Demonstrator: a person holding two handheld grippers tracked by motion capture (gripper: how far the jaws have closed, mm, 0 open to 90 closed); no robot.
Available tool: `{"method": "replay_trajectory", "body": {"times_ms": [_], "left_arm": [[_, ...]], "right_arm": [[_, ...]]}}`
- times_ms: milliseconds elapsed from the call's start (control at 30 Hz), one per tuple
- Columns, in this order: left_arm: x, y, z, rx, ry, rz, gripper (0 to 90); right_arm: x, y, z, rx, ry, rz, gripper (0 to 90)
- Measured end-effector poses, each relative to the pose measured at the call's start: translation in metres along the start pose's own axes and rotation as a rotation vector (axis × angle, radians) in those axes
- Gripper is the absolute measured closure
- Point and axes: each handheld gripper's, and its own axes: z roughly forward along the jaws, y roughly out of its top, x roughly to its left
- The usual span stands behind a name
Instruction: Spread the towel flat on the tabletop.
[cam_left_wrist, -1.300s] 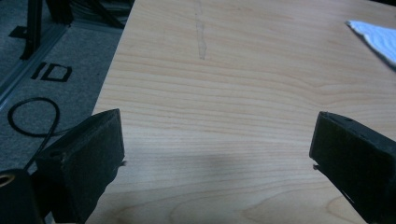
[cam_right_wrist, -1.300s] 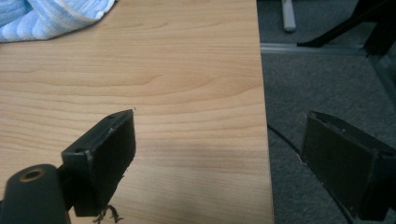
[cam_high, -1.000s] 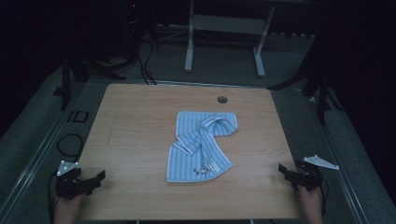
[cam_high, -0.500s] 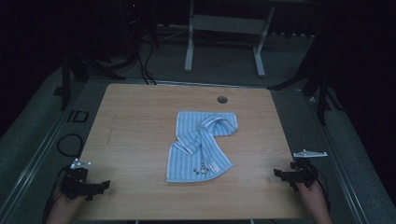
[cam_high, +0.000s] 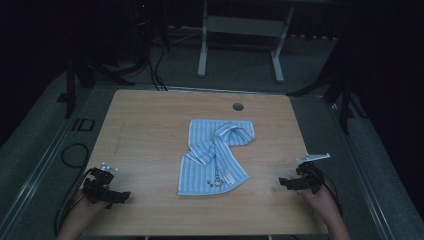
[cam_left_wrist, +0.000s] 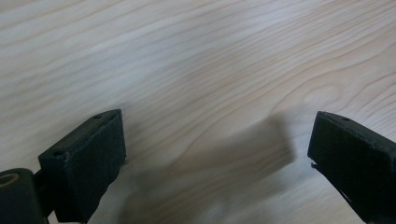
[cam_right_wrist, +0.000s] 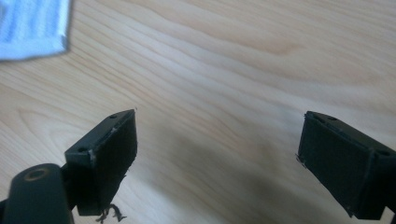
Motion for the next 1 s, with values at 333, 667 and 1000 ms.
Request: {"method": "replay_trajectory", "body": {"times_ms": [333, 667, 1000], "left_arm": [[-0.029, 0.03, 0.015, 0.022, -0.04, 0.103, 5.8], [-0.053, 0.059, 0.021, 0.004, -0.081, 0.171, 6.2], [-0.088, 0.095, 0.03, -0.008, -0.118, 0.289, 12.9]], "right_arm": [[0.02, 0.025, 0.02, 0.043, 0.079, -0.1, 13.8], [0.038, 0.051, 0.041, 0.057, 0.121, -0.16, 15.7], [0.063, 0.087, 0.06, 0.074, 0.179, -0.247, 20.9]]}}
